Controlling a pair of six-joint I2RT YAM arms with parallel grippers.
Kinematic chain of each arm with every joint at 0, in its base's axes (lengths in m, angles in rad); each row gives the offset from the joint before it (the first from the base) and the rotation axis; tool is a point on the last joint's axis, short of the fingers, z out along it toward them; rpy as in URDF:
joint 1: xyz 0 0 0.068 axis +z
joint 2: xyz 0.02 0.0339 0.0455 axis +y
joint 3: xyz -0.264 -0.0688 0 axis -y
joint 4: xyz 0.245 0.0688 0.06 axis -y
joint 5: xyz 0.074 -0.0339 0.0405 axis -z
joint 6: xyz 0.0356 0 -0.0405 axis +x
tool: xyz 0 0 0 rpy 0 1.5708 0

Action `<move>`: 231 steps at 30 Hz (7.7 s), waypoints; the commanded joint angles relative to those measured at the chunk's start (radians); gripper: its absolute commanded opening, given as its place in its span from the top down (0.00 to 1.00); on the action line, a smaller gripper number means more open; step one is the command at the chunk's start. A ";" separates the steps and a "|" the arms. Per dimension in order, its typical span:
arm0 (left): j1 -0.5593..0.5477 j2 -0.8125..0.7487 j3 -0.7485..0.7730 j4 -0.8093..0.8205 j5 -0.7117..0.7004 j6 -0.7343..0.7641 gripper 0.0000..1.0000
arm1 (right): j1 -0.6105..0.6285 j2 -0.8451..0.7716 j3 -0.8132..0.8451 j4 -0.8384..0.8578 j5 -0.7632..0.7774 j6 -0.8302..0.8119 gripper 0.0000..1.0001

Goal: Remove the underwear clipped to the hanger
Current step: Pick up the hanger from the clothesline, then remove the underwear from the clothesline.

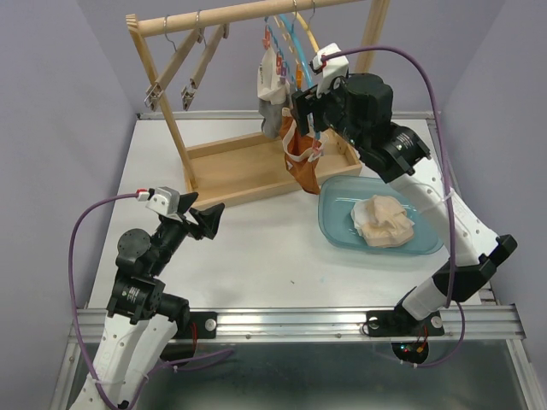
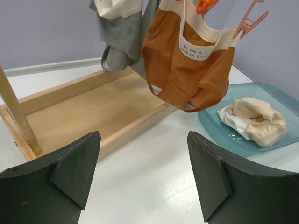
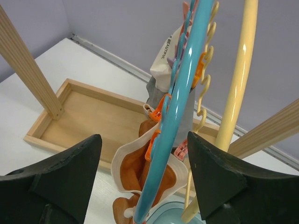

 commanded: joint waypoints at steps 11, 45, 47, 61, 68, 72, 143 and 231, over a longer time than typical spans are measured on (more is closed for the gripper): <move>0.005 -0.004 -0.008 0.053 0.022 -0.002 0.14 | -0.005 0.031 -0.003 0.089 0.047 -0.009 0.41; 0.005 -0.007 -0.008 0.054 0.034 -0.002 0.14 | -0.043 0.039 0.129 0.123 -0.078 0.032 0.99; 0.007 -0.006 -0.008 0.054 0.034 -0.004 0.14 | -0.044 0.033 0.143 0.123 -0.095 0.043 0.99; 0.005 -0.007 -0.008 0.056 0.034 -0.004 0.14 | -0.046 -0.001 0.158 0.121 -0.091 0.046 1.00; 0.007 -0.006 -0.009 0.056 0.035 -0.002 0.14 | -0.047 -0.064 0.090 0.121 -0.105 0.046 1.00; 0.007 -0.004 -0.009 0.057 0.035 -0.002 0.14 | -0.047 -0.120 0.030 0.123 -0.121 0.043 1.00; -0.754 0.465 0.135 0.573 -0.253 0.456 0.19 | -0.156 -0.487 -0.470 0.187 -0.985 0.305 1.00; -1.161 1.024 0.377 0.956 -1.049 0.234 0.25 | -0.155 -0.398 -0.584 0.279 -0.706 0.339 0.99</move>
